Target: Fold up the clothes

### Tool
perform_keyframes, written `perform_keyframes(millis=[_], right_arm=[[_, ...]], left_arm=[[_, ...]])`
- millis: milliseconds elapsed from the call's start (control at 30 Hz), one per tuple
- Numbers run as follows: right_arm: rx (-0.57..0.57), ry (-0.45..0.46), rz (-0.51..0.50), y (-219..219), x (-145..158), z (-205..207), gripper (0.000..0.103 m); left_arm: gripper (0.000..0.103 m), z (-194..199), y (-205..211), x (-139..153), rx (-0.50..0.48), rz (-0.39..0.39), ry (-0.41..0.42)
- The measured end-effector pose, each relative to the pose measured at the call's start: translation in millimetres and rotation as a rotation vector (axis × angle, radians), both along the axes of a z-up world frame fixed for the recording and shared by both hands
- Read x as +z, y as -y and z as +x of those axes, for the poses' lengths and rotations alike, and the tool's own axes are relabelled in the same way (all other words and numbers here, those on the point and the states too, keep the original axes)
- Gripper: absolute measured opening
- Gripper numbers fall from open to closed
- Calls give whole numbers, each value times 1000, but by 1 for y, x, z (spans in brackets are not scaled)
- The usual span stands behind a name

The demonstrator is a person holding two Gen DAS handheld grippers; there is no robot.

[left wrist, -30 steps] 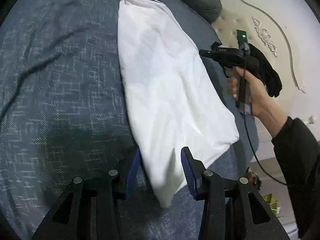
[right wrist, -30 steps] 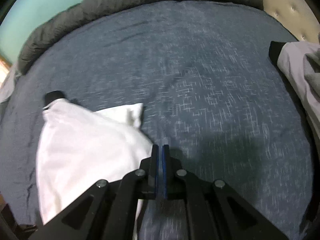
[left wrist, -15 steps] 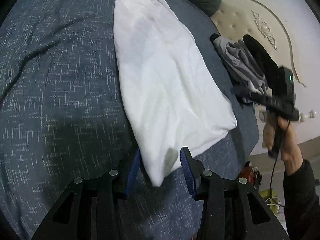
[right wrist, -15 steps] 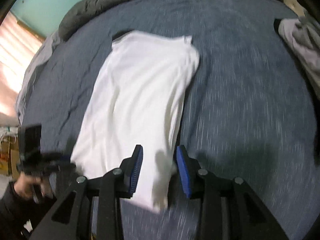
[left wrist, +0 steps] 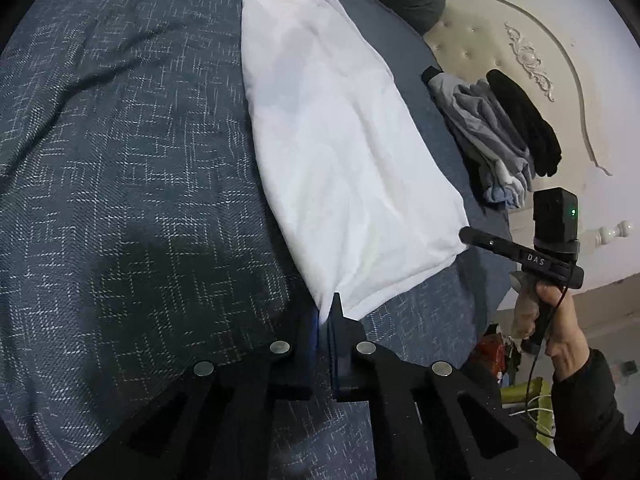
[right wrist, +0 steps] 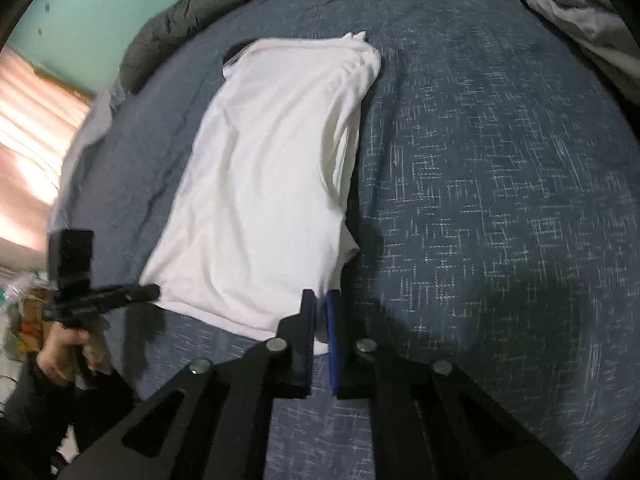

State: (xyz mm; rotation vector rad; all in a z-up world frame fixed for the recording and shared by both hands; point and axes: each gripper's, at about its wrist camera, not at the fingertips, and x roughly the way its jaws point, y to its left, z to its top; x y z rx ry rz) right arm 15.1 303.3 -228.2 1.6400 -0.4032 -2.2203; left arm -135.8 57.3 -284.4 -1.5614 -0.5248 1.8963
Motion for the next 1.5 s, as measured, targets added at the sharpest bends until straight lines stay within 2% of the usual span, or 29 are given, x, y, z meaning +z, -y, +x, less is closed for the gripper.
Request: perform_keyframes(millis=[100, 200, 467, 767, 833, 900, 933, 1000, 1033, 1267, 1433, 1500], right_arm=[[8, -6, -20, -4, 11, 6, 3], [32, 3, -21, -7, 18, 14, 3], [27, 77, 17, -8, -23, 14, 3], [32, 49, -3, -9, -12, 7, 5], [27, 56, -8, -12, -9, 4, 11], [22, 51, -25, -16, -2, 0, 26], [21, 46, -38, -19, 2, -3, 27], [10, 29, -58, -23, 10, -10, 29], [5, 20, -68, -25, 14, -14, 29], [-89, -35, -68, -16, 14, -78, 31], [-133, -66, 24, -4, 3, -132, 31], [-159, -36, 24, -4, -9, -151, 31]], left_arm=[[2, 6, 10, 10, -3, 31, -13], [2, 13, 14, 21, -42, 13, -45], [2, 19, 17, -6, -40, -12, 11], [5, 18, 15, -7, -32, -31, -2], [10, 14, 17, -6, -21, -27, -4], [22, 11, 20, -5, -9, -22, -7], [26, 10, 21, -4, -3, -20, -9], [36, 6, 24, -3, 9, -16, -11], [36, 5, 26, -3, 15, -13, -13], [37, -12, 25, -14, 54, 2, -1], [36, -15, 21, -24, 35, -19, -12], [35, -15, 21, -25, 29, -19, -14]])
